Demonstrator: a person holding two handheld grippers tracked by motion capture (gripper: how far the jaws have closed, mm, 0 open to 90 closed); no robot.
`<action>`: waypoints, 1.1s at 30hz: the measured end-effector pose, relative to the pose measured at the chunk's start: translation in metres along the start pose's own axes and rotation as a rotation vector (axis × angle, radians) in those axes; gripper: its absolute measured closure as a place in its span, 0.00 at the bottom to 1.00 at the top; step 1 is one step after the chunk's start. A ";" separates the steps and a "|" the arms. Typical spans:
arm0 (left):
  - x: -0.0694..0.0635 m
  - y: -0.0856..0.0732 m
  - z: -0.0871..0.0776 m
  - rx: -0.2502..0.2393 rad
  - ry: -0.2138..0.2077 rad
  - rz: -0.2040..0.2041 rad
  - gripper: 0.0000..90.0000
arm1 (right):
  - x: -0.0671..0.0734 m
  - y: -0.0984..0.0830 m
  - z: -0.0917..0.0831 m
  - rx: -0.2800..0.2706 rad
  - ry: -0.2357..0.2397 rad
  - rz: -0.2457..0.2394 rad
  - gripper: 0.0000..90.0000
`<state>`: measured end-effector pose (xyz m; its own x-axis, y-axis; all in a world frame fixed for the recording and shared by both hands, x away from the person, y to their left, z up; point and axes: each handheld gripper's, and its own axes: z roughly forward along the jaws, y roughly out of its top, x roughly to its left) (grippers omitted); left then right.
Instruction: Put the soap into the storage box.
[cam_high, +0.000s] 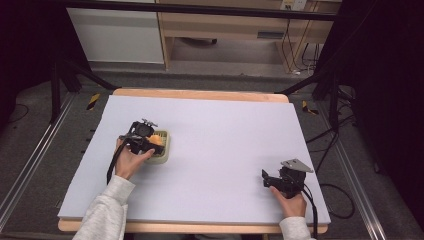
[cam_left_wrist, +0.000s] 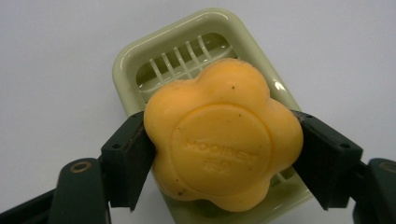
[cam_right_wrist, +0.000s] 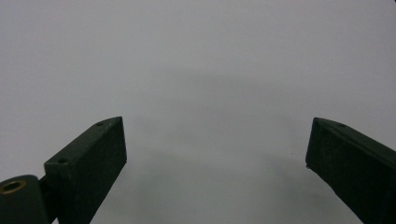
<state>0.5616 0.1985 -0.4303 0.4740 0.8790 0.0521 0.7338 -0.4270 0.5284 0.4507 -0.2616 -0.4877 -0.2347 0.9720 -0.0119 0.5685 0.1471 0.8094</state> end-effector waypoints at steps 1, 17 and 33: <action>0.000 0.000 0.001 0.001 0.000 -0.001 0.29 | 0.000 0.000 0.000 0.000 0.000 0.000 0.06; -0.004 0.001 0.005 -0.003 0.008 0.004 0.29 | 0.000 0.000 0.000 0.001 0.001 0.004 0.06; -0.007 0.001 0.008 -0.007 0.031 0.001 0.28 | 0.000 0.000 0.000 0.001 0.001 0.001 0.06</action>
<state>0.5632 0.1901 -0.4369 0.4595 0.8847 0.0788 0.7300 -0.4268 0.5339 0.4505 -0.2613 -0.4875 -0.2350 0.9719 -0.0099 0.5695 0.1459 0.8089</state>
